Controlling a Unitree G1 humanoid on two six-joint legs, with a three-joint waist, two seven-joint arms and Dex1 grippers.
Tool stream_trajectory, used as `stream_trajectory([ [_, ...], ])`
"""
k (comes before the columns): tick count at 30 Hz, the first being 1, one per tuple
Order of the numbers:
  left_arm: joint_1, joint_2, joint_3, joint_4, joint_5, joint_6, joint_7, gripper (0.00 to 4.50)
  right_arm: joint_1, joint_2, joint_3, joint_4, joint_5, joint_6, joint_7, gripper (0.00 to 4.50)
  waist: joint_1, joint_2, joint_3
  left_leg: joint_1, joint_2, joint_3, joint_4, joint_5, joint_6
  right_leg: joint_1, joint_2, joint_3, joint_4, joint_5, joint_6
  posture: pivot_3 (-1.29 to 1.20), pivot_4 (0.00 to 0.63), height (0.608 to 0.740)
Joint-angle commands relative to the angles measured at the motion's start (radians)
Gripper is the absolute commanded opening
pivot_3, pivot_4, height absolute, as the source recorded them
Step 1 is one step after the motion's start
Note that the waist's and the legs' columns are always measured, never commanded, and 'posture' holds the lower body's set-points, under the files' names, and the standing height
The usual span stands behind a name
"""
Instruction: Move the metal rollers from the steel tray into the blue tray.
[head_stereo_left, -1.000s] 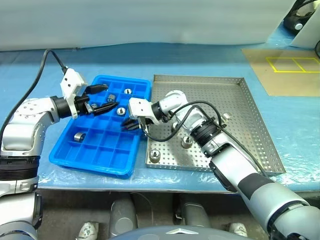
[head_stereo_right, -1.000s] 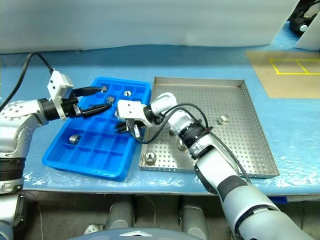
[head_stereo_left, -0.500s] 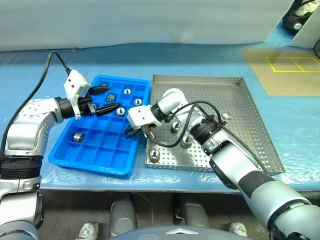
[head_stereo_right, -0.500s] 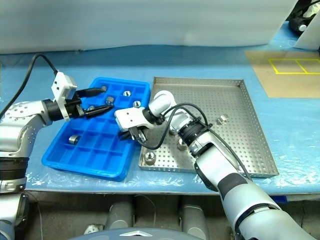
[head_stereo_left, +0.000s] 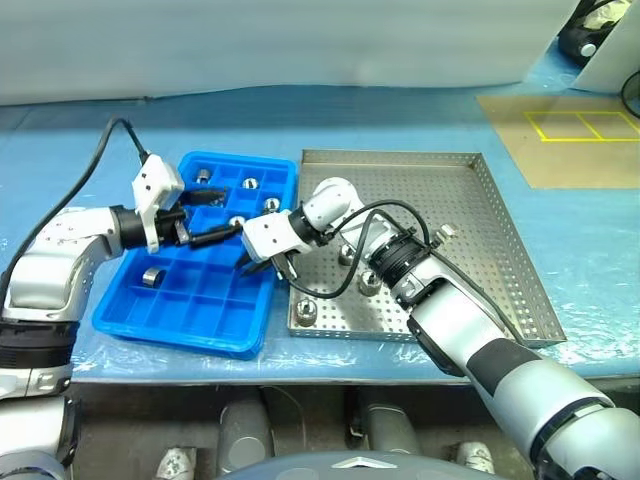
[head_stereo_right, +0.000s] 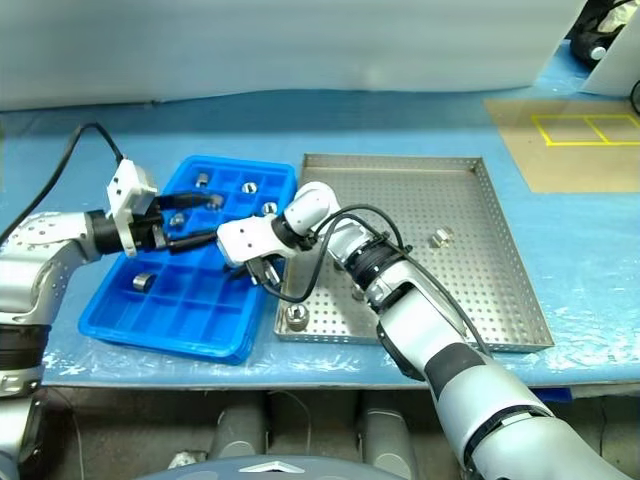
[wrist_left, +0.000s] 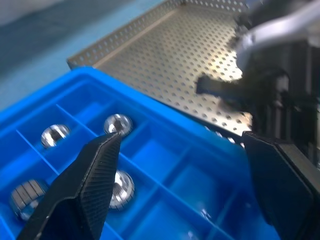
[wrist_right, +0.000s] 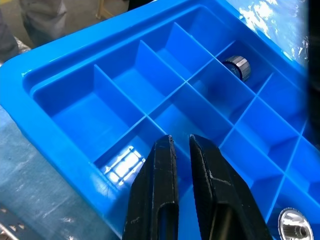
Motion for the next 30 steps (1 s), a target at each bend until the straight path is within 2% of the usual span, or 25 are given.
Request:
stream_trajectory([
  [1, 0.018, 0.032, 0.047, -0.064, -0.034, 0.011, -0.007, 4.10, -0.039, 0.031, -0.006, 0.028, -0.017, -0.046, -0.038, 0.45, 0.002, 0.000, 0.000, 0.000, 0.000, 0.000, 0.000, 0.000, 0.000, 0.000, 0.000, 0.000, 0.000, 0.000, 0.000, 0.07, 0.150, 0.740],
  [8, 0.020, -0.003, 0.032, -0.091, -0.040, 0.023, 0.054, 4.10, -0.051, 0.049, 0.040, 0.128, -0.123, -0.171, -0.112, 0.45, 0.004, 0.000, 0.000, 0.000, 0.000, -0.001, 0.000, 0.000, 0.000, 0.001, 0.000, 0.000, 0.001, 0.000, 0.000, 0.09, 0.150, 0.740],
  [15, 0.007, -0.018, 0.027, -0.075, -0.037, 0.016, 0.066, 4.10, -0.035, -0.021, 0.090, 0.152, -0.194, -0.303, -0.086, 0.45, 0.004, 0.000, 0.000, 0.000, 0.000, -0.001, 0.000, 0.000, 0.000, 0.001, 0.000, 0.000, 0.001, 0.000, 0.000, 0.08, 0.150, 0.740],
  [30, -0.033, -0.037, 0.005, -0.028, -0.020, -0.013, 0.070, 4.10, -0.056, -0.054, 0.090, 0.169, -0.206, -0.350, -0.054, 0.45, 0.009, 0.000, 0.000, 0.000, -0.001, -0.001, 0.005, -0.001, 0.002, 0.003, -0.001, 0.000, 0.002, 0.000, 0.000, 0.06, 0.150, 0.740],
])
